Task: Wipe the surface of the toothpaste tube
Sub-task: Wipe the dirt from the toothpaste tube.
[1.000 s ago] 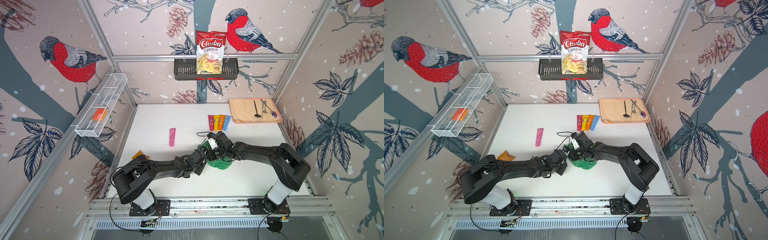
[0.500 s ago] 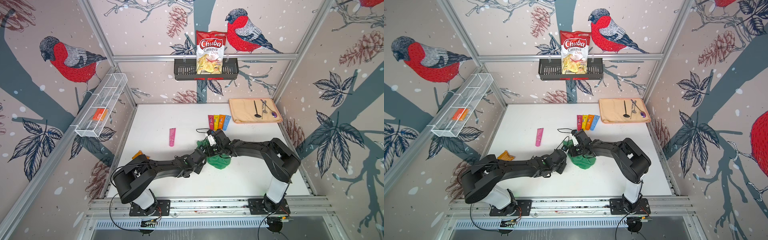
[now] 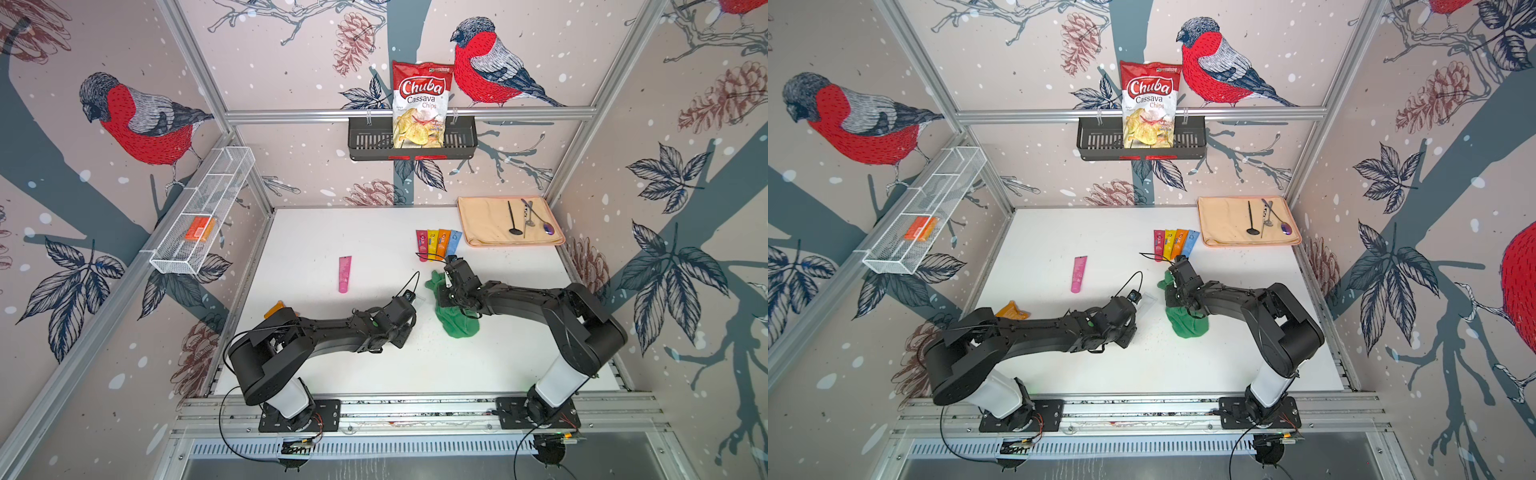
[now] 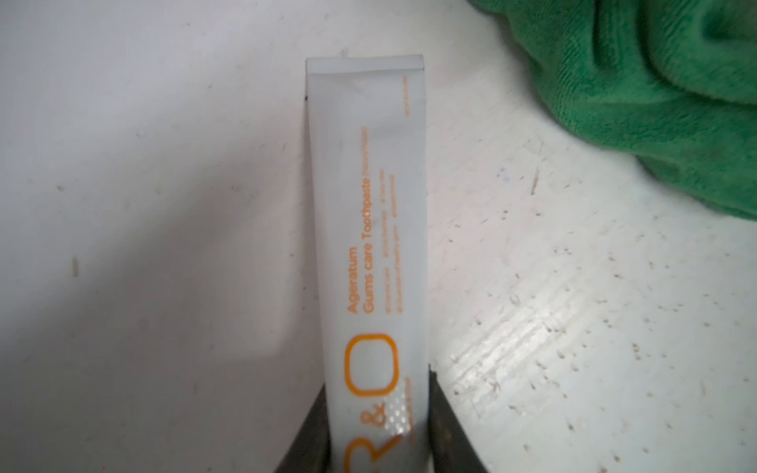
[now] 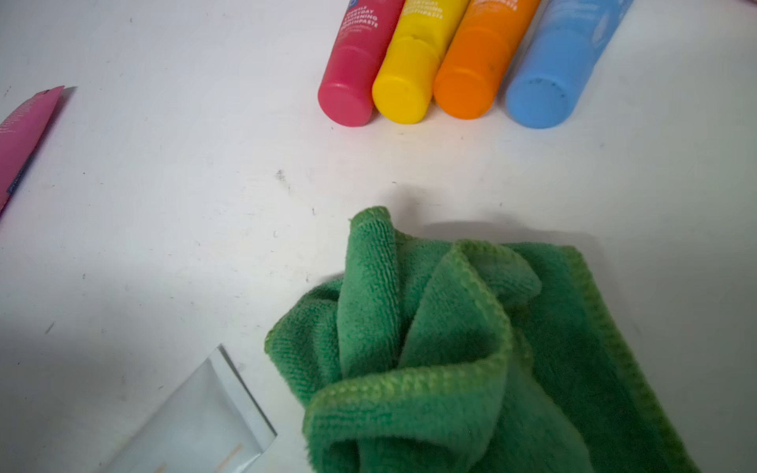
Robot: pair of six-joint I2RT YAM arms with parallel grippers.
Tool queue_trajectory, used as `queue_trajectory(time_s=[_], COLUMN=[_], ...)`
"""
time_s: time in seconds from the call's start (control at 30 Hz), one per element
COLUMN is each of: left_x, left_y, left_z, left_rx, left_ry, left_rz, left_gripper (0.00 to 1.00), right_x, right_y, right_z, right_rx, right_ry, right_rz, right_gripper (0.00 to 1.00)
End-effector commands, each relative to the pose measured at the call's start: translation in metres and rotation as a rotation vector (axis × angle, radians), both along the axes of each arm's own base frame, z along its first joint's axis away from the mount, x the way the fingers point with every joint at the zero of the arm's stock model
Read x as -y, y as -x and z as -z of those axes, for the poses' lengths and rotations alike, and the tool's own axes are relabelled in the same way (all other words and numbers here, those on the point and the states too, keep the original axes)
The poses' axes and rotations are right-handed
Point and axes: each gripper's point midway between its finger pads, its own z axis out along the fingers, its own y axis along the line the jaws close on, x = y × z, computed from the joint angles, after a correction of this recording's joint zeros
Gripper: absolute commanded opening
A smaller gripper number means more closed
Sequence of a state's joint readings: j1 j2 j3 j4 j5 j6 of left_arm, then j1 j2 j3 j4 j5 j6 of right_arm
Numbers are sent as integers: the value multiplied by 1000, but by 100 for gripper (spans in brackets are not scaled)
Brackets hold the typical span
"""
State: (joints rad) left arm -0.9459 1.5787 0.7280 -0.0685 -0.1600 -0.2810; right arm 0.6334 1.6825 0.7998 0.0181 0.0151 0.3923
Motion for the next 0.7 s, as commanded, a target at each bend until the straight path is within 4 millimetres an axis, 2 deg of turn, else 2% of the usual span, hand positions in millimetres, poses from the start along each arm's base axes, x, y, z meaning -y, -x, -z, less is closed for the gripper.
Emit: queue_trajectory(time_s=[0.0, 0.1, 0.2, 0.27, 0.33, 0.43, 0.5, 0.67], left_x=[10, 23, 31, 28, 17, 2, -2, -7], left_y=[0, 2, 6, 5, 2, 4, 9, 11], left_z=[-13, -32, -52, -62, -66, -61, -56, -42], left_rx=[-27, -79, -128, -148, -174, -265, -328, -418], left_ry=[22, 75, 113, 123, 135, 225, 298, 373], left_rz=[6, 1, -7, -36, -80, -123, -129, -150], left_gripper=[56, 80, 89, 88, 80, 72, 71, 68], right_x=[23, 20, 18, 20, 26, 39, 46, 43], right_y=[9, 11, 12, 12, 12, 10, 8, 9], right_z=[13, 11, 14, 15, 12, 6, 2, 6], right_rx=[-40, -43, -50, -52, -46, -32, -22, -39], right_ry=[68, 33, 29, 24, 3, -43, -71, -72], right_rz=[40, 18, 7, 14, 32, 76, 100, 89], right_gripper=[13, 15, 15, 15, 15, 15, 15, 15])
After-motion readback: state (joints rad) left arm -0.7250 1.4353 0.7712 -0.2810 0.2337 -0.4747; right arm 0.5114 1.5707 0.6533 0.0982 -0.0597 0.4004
